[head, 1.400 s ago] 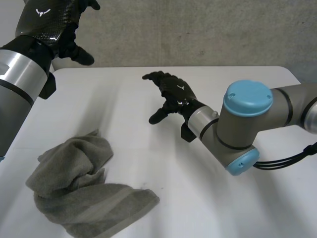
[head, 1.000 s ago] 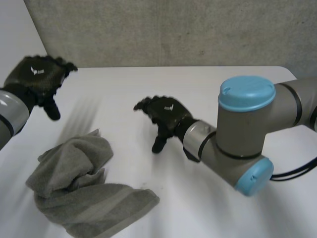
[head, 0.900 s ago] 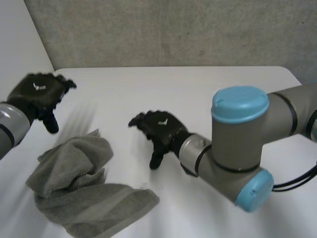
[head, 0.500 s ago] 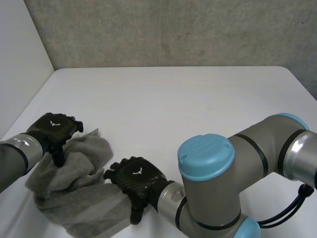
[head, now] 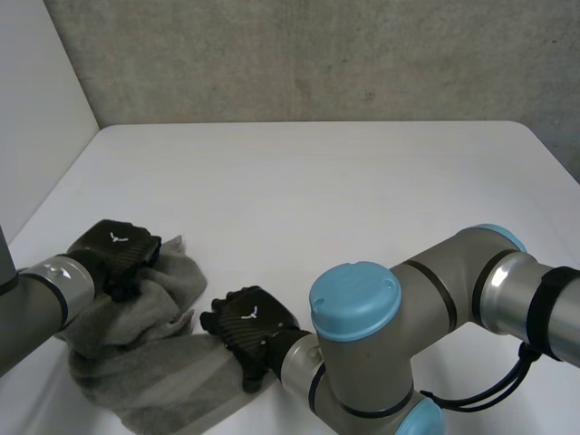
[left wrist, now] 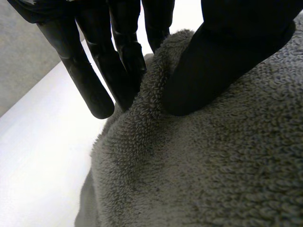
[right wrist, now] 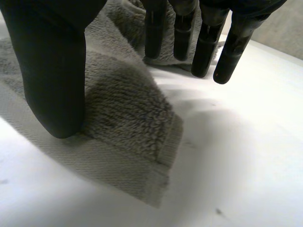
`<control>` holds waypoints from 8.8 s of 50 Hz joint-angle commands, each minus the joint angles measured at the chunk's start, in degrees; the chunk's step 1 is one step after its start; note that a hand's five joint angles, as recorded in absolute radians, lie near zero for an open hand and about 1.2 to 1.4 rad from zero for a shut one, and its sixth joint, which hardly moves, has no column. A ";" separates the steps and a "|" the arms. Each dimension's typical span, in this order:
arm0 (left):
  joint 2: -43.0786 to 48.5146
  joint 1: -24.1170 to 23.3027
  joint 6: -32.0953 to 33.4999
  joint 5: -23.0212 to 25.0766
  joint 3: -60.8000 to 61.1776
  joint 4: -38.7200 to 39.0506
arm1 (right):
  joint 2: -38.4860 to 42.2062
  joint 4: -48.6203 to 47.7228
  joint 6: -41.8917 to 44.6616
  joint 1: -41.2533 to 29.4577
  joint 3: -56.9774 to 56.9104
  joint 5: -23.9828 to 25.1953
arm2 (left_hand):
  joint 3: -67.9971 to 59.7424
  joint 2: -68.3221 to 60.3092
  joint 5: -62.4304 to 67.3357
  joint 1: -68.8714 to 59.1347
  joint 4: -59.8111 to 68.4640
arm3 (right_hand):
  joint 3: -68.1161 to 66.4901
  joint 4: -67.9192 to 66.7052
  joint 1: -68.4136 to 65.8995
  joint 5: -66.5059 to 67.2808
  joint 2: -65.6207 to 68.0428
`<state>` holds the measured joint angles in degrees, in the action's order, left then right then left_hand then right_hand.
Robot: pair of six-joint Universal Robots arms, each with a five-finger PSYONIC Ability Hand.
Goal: Fold the towel.
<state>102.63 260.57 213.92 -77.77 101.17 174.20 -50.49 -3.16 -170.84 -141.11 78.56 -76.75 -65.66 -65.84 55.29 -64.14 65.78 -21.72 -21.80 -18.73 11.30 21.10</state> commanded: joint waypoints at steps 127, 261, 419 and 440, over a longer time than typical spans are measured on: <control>15.15 -32.31 -19.86 -10.12 -18.30 14.06 | -18.07 11.86 8.31 42.49 7.92 3.18 | -14.34 -14.16 14.71 -15.86 14.22 | -58.28 -58.20 -61.27 58.70 58.90; 8.64 -13.86 -11.86 -6.43 -14.51 10.55 | -12.97 16.78 15.01 32.75 -8.42 7.75 | 45.02 45.19 -44.65 43.50 -45.14 | 7.94 8.02 4.95 -7.52 -7.32; -13.42 -10.26 7.21 -9.60 -3.79 16.61 | 9.79 17.84 8.24 23.70 -26.27 20.67 | -14.34 -14.16 14.71 -15.86 14.22 | -5.32 -5.24 -8.31 5.74 5.94; -13.24 -8.24 5.45 -9.51 -3.79 18.36 | 9.02 17.22 11.32 19.73 -26.44 19.18 | -14.34 -14.16 14.71 -15.86 14.22 | -58.21 -58.13 -61.20 58.63 58.83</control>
<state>89.29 251.61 219.74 -87.30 97.39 191.52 -37.73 14.78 -158.65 -121.92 52.44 -56.86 -69.67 -69.74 58.72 -67.12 69.76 -49.48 -49.54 -42.00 37.90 49.75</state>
